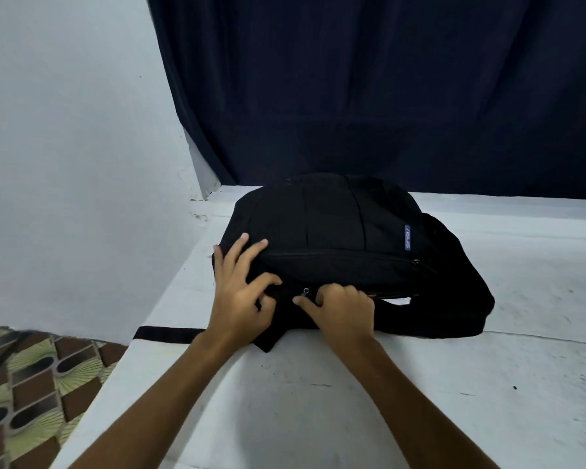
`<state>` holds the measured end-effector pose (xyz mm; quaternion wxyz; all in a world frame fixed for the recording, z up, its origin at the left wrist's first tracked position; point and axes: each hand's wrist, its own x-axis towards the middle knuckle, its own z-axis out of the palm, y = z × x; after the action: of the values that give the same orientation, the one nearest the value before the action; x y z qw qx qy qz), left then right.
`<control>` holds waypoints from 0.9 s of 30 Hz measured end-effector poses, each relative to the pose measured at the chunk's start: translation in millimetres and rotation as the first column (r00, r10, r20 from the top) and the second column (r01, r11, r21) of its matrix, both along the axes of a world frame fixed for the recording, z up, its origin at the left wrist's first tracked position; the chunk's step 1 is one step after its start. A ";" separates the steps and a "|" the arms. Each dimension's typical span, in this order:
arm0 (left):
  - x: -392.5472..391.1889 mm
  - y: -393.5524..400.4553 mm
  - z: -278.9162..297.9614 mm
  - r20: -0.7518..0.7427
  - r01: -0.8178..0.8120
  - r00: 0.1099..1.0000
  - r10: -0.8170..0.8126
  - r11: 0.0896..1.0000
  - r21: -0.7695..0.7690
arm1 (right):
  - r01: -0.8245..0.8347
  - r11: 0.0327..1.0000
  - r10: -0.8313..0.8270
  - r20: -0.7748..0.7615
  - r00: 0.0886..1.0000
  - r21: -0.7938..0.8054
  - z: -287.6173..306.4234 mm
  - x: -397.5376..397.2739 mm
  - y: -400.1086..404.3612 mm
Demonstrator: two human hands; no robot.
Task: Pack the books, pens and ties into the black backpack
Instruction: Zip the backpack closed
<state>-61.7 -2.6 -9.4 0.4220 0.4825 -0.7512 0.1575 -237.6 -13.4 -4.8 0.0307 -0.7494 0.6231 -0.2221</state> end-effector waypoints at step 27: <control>-39.1 -4.3 -4.4 0.197 -0.105 0.976 0.097 0.994 0.034 | -0.211 0.973 0.187 0.219 0.958 0.090 0.4 -161.8 13.9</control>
<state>-100.8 -6.9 -13.8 0.3273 0.5114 -0.7667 0.2086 -399.5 0.5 -4.4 0.1604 -0.7778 0.5493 -0.2599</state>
